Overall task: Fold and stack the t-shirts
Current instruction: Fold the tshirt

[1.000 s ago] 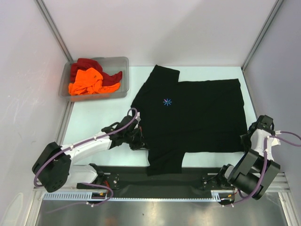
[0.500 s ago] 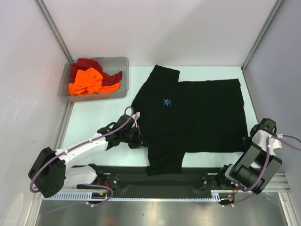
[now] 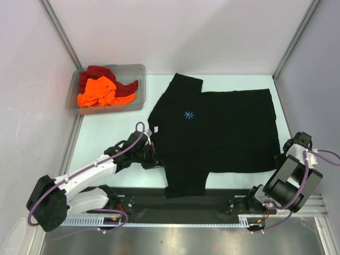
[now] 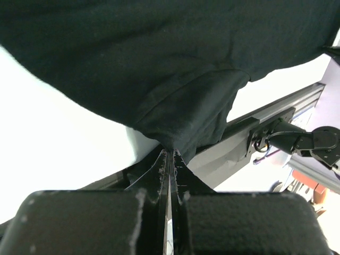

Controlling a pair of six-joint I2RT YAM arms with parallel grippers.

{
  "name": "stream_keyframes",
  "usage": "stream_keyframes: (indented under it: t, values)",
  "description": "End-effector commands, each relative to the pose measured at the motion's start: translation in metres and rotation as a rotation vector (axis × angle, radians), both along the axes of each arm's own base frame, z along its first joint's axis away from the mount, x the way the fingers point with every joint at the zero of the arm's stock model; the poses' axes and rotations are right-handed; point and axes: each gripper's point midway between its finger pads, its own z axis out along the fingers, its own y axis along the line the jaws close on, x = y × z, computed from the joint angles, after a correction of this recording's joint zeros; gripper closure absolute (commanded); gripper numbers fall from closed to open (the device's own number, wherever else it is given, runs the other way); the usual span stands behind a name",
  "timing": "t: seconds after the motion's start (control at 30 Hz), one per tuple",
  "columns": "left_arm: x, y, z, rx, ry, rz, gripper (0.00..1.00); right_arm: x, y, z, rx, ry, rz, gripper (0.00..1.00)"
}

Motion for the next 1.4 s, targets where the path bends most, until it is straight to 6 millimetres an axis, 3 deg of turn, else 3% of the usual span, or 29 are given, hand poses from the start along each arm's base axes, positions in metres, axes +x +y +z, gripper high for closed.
stream_keyframes:
  t: [0.0, 0.27, 0.53, 0.77, 0.9, 0.93, 0.97, 1.03, 1.07, 1.27, 1.37]
  values:
    - [0.003, 0.010, 0.004, 0.005, -0.019, 0.056, 1.00, -0.015, -0.016, 0.002, -0.066, 0.091, -0.006, 1.00]
    - [0.000, 0.020, 0.006, -0.007, -0.017, 0.135, 1.00, -0.015, -0.021, 0.008, -0.079, 0.115, 0.031, 1.00]
    - [0.005, 0.020, 0.010, -0.008, -0.021, 0.165, 1.00, 0.013, -0.016, 0.013, -0.053, 0.059, 0.169, 0.99]
    - [0.015, 0.015, 0.015, -0.006, -0.036, 0.167, 1.00, 0.021, -0.018, 0.027, -0.144, 0.094, 0.212, 1.00]
    - [0.041, 0.001, 0.038, -0.008, -0.099, 0.140, 1.00, 0.032, -0.019, 0.037, -0.170, 0.099, 0.236, 1.00]
    - [0.046, -0.002, 0.032, 0.016, -0.079, 0.132, 1.00, 0.036, -0.020, 0.040, -0.175, 0.098, 0.233, 1.00]
    - [0.056, -0.007, 0.045, 0.011, -0.106, 0.120, 1.00, 0.038, -0.019, 0.041, -0.179, 0.097, 0.242, 1.00]
    - [0.070, -0.009, 0.042, 0.047, -0.100, 0.121, 1.00, 0.046, -0.021, 0.049, -0.195, 0.086, 0.244, 1.00]
    - [0.082, -0.013, 0.053, 0.042, -0.126, 0.127, 1.00, 0.049, -0.020, 0.051, -0.199, 0.086, 0.254, 1.00]
    - [0.123, -0.011, 0.056, 0.026, -0.106, 0.183, 1.00, 0.076, -0.018, 0.063, -0.215, 0.072, 0.318, 0.91]
    - [0.142, -0.011, 0.059, 0.025, -0.115, 0.204, 1.00, 0.085, -0.018, 0.068, -0.221, 0.068, 0.333, 1.00]
